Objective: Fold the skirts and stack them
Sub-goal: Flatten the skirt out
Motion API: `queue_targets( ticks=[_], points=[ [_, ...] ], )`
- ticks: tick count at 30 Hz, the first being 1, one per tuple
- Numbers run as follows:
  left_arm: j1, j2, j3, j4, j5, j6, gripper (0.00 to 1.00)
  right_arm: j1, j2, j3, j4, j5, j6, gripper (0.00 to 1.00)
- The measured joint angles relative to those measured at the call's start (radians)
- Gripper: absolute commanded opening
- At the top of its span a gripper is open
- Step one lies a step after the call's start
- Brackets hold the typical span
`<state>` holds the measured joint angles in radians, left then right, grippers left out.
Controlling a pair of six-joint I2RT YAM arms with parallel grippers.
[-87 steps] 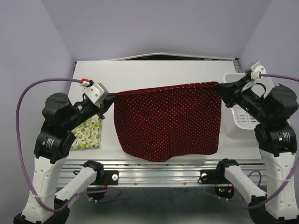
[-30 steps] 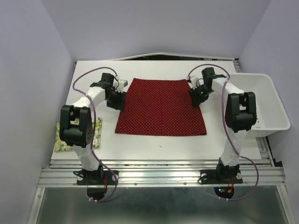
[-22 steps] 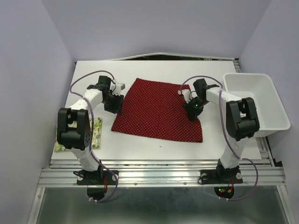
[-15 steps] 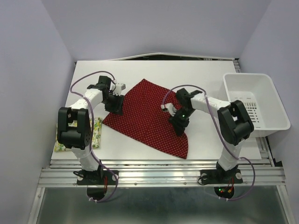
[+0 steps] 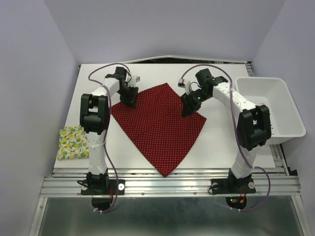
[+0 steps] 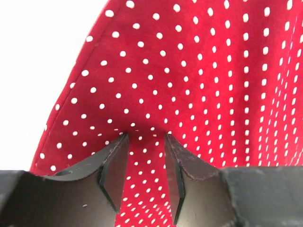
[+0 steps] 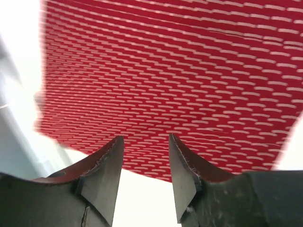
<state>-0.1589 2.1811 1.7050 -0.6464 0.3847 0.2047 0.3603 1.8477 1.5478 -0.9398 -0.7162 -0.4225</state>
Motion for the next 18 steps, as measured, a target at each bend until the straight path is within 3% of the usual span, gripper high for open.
queue_targets(
  ticks=[5, 10, 18],
  points=[
    [-0.061, 0.177, 0.296, -0.022, -0.008, 0.006, 0.48, -0.053, 0.121, -0.007, 0.108, 0.166, -0.023, 0.45],
    [-0.126, 0.288, 0.48, -0.013, -0.01, 0.017, 0.52, -0.037, 0.182, -0.087, 0.158, 0.224, -0.038, 0.43],
    [-0.159, 0.285, 0.465, 0.025, 0.01, 0.021, 0.56, 0.062, 0.027, -0.313, 0.209, 0.238, -0.059, 0.45]
  ],
)
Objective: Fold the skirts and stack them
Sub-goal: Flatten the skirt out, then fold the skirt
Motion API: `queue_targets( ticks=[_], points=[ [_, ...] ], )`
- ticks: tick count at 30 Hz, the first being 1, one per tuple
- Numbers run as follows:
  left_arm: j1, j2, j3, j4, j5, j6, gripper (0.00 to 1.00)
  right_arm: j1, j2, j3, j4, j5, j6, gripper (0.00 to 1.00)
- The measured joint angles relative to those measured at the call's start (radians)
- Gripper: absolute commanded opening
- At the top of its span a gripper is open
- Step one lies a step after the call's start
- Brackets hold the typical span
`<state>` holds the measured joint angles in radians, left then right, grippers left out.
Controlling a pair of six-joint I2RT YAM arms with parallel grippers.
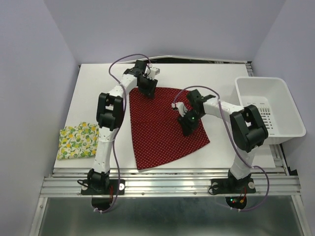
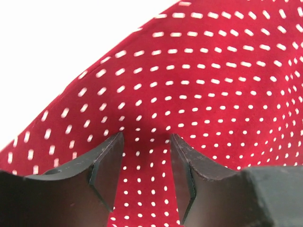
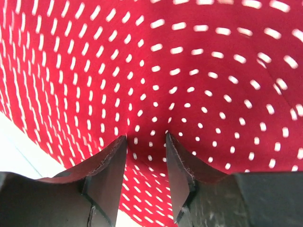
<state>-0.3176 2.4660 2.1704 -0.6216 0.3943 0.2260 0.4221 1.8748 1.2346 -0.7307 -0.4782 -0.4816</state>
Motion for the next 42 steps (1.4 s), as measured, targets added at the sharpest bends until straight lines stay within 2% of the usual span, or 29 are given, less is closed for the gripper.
queue_targets(
  ticks=[7, 10, 15, 18, 21, 24, 28, 34, 42],
  points=[
    [0.006, -0.188, -0.267, 0.029, 0.013, 0.004, 0.56, 0.237, -0.063, -0.097, -0.046, -0.055, 0.005, 0.45],
    [0.011, -0.305, -0.398, 0.051, 0.027, 0.003, 0.55, 0.259, -0.069, -0.108, -0.064, -0.07, 0.009, 0.45],
    [0.012, -0.414, -0.46, 0.051, 0.052, 0.027, 0.55, 0.238, -0.082, -0.1, -0.079, -0.029, 0.018, 0.48],
    [0.018, -0.426, -0.444, 0.049, 0.061, 0.058, 0.55, 0.183, -0.083, -0.034, -0.103, -0.013, 0.037, 0.49],
    [0.022, -0.402, -0.36, 0.007, 0.067, 0.104, 0.54, 0.085, -0.082, 0.089, -0.108, -0.002, 0.05, 0.5],
    [0.025, -0.3, -0.134, -0.012, 0.064, 0.165, 0.48, -0.033, -0.072, 0.24, -0.093, 0.028, 0.059, 0.5],
    [0.027, -0.22, -0.002, 0.021, 0.034, 0.24, 0.43, -0.142, -0.017, 0.367, -0.068, 0.059, 0.063, 0.51],
    [0.032, -0.124, 0.057, 0.044, 0.007, 0.344, 0.52, -0.218, 0.156, 0.462, -0.077, 0.081, 0.064, 0.56],
    [0.033, -0.04, 0.057, 0.042, -0.007, 0.393, 0.52, -0.241, 0.285, 0.495, -0.099, 0.09, 0.045, 0.54]
  ],
)
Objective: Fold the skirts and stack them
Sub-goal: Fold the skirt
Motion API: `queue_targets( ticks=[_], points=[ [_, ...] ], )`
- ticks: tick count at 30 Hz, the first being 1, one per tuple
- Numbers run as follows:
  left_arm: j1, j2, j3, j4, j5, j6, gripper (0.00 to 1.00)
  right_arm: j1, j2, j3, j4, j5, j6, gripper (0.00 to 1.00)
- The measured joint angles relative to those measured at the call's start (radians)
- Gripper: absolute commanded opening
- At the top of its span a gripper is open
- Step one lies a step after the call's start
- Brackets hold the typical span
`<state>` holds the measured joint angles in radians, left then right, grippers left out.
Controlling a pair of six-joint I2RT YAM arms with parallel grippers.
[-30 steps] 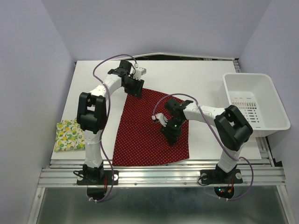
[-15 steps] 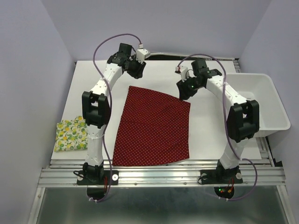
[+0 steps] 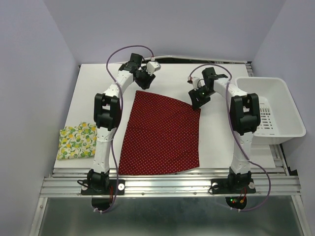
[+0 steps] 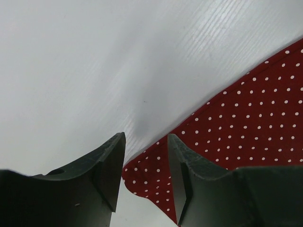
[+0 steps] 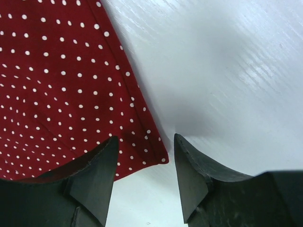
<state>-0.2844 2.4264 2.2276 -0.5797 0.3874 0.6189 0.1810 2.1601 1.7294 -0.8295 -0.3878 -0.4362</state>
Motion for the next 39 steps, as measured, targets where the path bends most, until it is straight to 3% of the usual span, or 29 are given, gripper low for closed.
queue_targets(
  ticks=[12, 24, 27, 30, 33, 34, 37, 39],
  points=[
    [0.03, 0.001, -0.023, -0.02, 0.015, 0.112, 0.52, -0.016, 0.015, -0.027, -0.001, -0.029, -0.055, 0.29],
    [0.076, 0.05, -0.053, -0.045, 0.047, 0.191, 0.52, -0.016, 0.02, -0.029, 0.0, -0.039, -0.073, 0.15],
    [0.076, 0.05, -0.052, -0.047, 0.051, 0.196, 0.52, -0.016, 0.021, -0.029, 0.0, -0.039, -0.074, 0.05],
    [0.077, 0.05, -0.051, -0.05, 0.056, 0.207, 0.54, -0.016, 0.022, -0.029, 0.0, -0.039, -0.076, 0.01],
    [0.078, 0.05, -0.051, -0.05, 0.07, 0.213, 0.47, -0.016, 0.022, -0.029, 0.0, -0.039, -0.076, 0.01],
    [0.079, 0.05, -0.051, -0.054, 0.08, 0.217, 0.38, -0.016, 0.022, -0.029, 0.0, -0.039, -0.076, 0.01],
    [0.081, 0.05, -0.051, -0.068, 0.1, 0.225, 0.27, -0.016, 0.022, -0.028, 0.0, -0.039, -0.076, 0.01],
    [0.081, 0.05, -0.051, -0.084, 0.113, 0.234, 0.09, -0.016, 0.022, -0.028, 0.0, -0.039, -0.076, 0.01]
  ],
)
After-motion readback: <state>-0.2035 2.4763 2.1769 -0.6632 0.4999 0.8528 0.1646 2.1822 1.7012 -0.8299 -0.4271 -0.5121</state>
